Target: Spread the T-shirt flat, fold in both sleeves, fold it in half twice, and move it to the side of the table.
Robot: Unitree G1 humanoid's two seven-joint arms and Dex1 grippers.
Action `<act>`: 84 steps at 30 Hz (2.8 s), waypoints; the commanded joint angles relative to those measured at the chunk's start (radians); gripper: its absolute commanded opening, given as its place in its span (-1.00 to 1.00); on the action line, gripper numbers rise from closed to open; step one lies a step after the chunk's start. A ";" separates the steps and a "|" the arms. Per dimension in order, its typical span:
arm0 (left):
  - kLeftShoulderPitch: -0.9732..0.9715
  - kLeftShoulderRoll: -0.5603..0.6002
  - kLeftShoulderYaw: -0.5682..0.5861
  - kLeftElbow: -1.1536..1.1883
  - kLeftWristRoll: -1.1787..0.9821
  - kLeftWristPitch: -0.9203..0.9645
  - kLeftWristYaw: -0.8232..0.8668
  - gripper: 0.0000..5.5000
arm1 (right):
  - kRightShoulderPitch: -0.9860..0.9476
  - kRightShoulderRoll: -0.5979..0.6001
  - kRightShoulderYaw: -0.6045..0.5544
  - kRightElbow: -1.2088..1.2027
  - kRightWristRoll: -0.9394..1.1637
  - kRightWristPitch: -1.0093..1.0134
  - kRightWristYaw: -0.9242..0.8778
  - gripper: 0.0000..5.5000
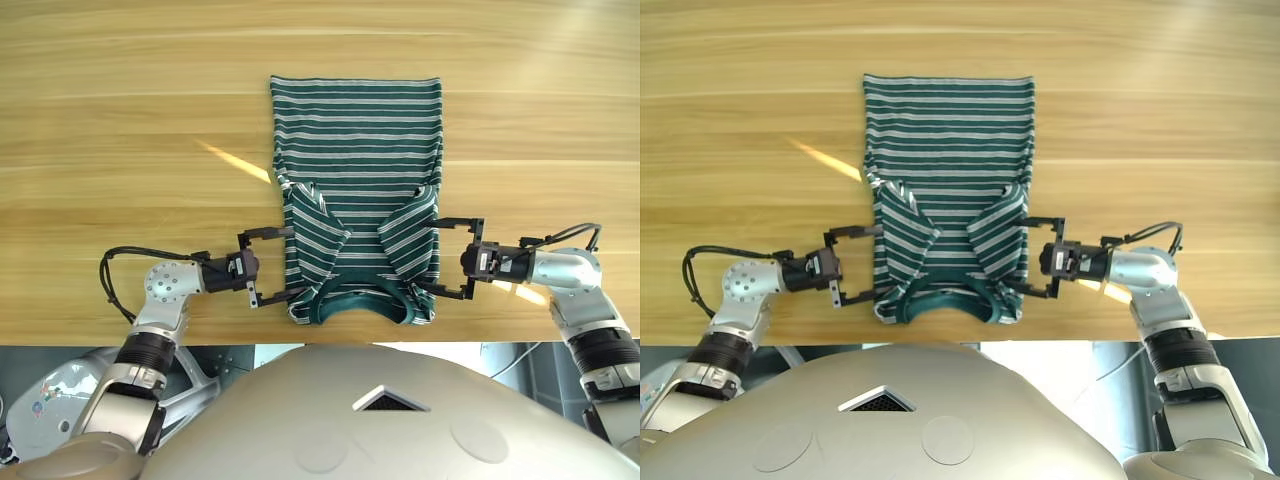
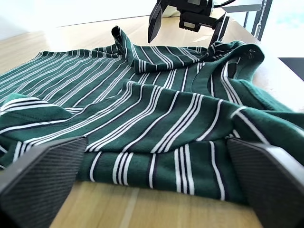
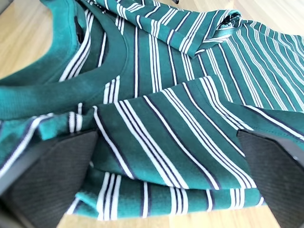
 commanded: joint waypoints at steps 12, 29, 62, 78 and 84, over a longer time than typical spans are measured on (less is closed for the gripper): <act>0.001 0.070 -0.006 -0.123 0.008 -0.021 0.043 0.96 | -0.004 -0.004 -0.049 -0.056 0.083 -0.013 0.033 0.96; 0.098 0.276 0.060 -0.340 0.001 0.057 -0.041 0.96 | 0.156 -0.221 -0.244 -0.055 -0.066 -0.057 -0.001 0.96; 0.097 0.297 -0.221 -0.198 0.296 -0.061 0.077 0.96 | 0.235 -0.224 0.017 -0.265 -0.195 -0.053 -0.065 0.96; 0.089 0.294 -0.262 -0.237 0.281 -0.041 0.108 0.03 | 0.212 -0.216 0.073 -0.269 -0.196 -0.047 -0.085 0.20; 0.082 0.287 -0.265 -0.238 0.282 -0.034 0.122 -0.35 | 0.210 -0.218 0.082 -0.268 -0.196 -0.047 -0.088 -0.20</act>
